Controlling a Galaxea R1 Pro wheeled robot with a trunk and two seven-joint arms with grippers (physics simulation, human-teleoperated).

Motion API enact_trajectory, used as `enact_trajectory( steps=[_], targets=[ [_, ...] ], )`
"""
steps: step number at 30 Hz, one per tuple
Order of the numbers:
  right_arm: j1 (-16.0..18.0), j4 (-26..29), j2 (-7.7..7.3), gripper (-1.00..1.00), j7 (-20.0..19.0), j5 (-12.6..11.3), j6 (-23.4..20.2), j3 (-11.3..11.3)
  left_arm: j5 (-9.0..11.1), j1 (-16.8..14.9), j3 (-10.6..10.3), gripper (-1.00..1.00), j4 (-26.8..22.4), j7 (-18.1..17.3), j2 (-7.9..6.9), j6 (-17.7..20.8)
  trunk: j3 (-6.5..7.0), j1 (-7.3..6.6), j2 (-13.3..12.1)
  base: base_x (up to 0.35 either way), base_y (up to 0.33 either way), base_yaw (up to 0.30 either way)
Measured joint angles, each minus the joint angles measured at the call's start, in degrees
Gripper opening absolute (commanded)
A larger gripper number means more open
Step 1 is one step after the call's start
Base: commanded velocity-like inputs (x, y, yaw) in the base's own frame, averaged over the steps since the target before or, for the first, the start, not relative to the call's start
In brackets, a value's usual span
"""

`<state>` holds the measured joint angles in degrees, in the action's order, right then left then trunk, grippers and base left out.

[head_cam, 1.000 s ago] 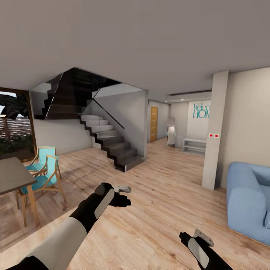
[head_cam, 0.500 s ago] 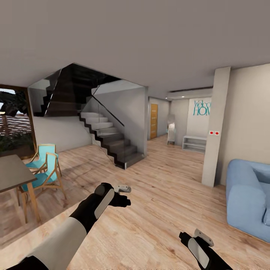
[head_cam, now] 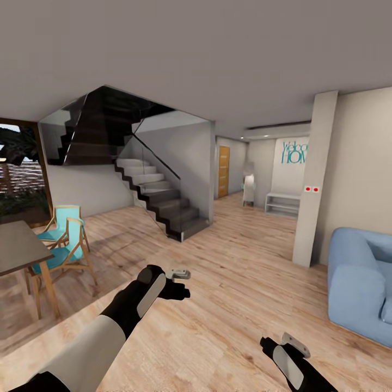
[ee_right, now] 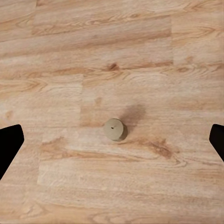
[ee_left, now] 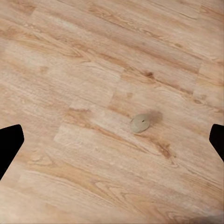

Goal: Place each of the two pumpkins and all three candles from the living room inside a cabinet in the living room (use any cabinet), then make sure every cabinet is closed, and position the cauldron so it is next to a table in the living room.

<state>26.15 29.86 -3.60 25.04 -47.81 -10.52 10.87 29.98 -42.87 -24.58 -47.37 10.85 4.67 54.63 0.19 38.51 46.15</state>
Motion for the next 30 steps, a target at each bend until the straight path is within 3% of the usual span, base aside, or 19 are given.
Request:
enact_trajectory(
  steps=[6, 30],
  targets=[
    [0.0, 0.0, -0.01, 1.0, 0.0, 0.0, -0.04, 0.0, 0.0, 0.01, 0.0, 1.0, -0.12, -0.21, -0.04, -0.01, -0.53, 0.0, -0.02, 0.0, 0.0, 0.0],
    [-0.03, -0.01, 0.0, 1.0, -0.1, 0.04, -0.01, 0.17, 0.09, 0.07, -0.01, 1.0, -2.48, -0.62, -0.35, 0.24, -6.52, 5.27, 9.57, 0.0, 0.0, 0.0]
  ],
)
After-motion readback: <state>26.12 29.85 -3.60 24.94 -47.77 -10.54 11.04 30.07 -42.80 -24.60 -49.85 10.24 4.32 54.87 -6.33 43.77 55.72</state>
